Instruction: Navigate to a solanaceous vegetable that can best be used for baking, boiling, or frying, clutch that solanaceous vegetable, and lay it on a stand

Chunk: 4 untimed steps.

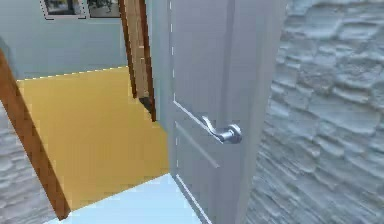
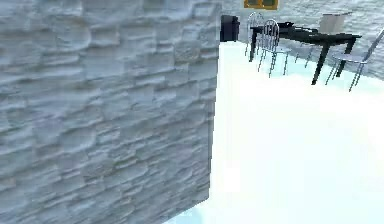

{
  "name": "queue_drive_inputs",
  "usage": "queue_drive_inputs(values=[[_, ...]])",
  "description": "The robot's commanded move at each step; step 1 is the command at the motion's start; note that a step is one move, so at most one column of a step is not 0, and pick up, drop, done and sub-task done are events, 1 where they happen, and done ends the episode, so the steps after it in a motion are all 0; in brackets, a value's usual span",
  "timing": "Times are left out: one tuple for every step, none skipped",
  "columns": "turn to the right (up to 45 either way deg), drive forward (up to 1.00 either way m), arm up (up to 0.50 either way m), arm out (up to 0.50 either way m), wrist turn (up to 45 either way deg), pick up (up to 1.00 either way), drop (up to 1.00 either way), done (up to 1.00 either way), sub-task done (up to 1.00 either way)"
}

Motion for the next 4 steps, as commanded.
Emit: queue_drive_inputs(values=[[45.0, 0.00, 0.00, 0.00, 0.0, 0.00, 0.00, 0.00, 0.00], [27.0, 0.00, 0.00, 0.00, 0.0, 0.00, 0.00, 0.00, 0.00], [0.0, 0.25, 0.00, 0.00, 0.0, 0.00, 0.00, 0.00, 0.00], [45.0, 0.00, 0.00, 0.00, 0.0, 0.00, 0.00, 0.00, 0.00]])
